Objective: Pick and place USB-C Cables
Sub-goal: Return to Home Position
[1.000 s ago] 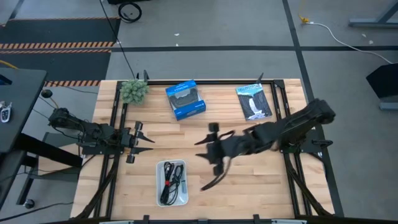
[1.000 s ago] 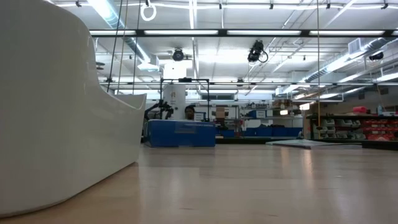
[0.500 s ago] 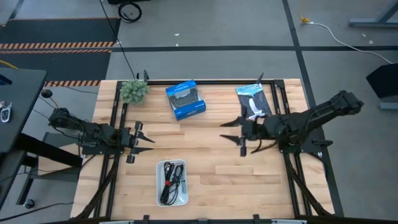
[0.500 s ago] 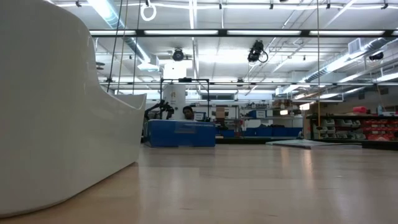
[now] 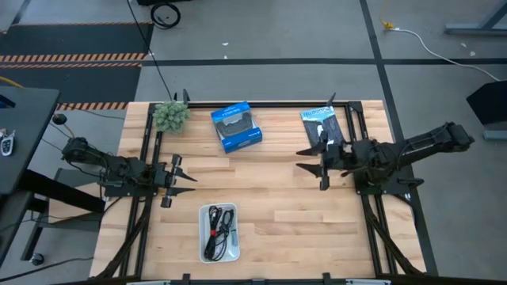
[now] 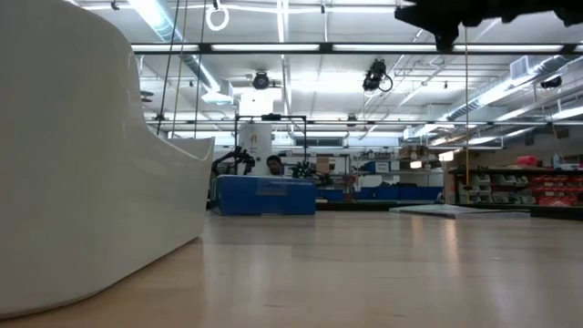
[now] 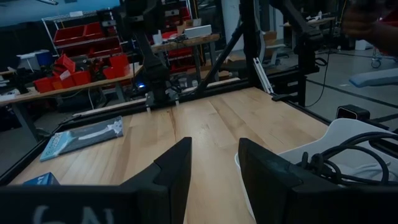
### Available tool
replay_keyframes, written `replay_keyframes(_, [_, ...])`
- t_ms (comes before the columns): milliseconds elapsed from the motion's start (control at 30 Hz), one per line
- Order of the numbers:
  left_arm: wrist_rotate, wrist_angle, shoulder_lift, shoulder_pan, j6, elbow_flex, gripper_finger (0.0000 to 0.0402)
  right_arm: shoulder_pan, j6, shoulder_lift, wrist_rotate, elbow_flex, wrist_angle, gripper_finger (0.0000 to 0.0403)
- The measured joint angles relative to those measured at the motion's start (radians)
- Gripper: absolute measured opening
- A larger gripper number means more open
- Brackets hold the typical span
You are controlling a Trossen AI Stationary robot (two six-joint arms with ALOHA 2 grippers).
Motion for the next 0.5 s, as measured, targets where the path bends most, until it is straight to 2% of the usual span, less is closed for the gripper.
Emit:
replay_keyframes(267, [0.0,0.0,0.0,0.0,0.0,0.0,0.0142,-0.046,0.032,-0.097,-0.003,-0.139,0.054,0.0176])
replay_keyframes(500, [0.0,0.0,0.0,0.0,0.0,0.0,0.0142,-0.089,0.092,-0.177,-0.077,-0.233,0.055,0.017])
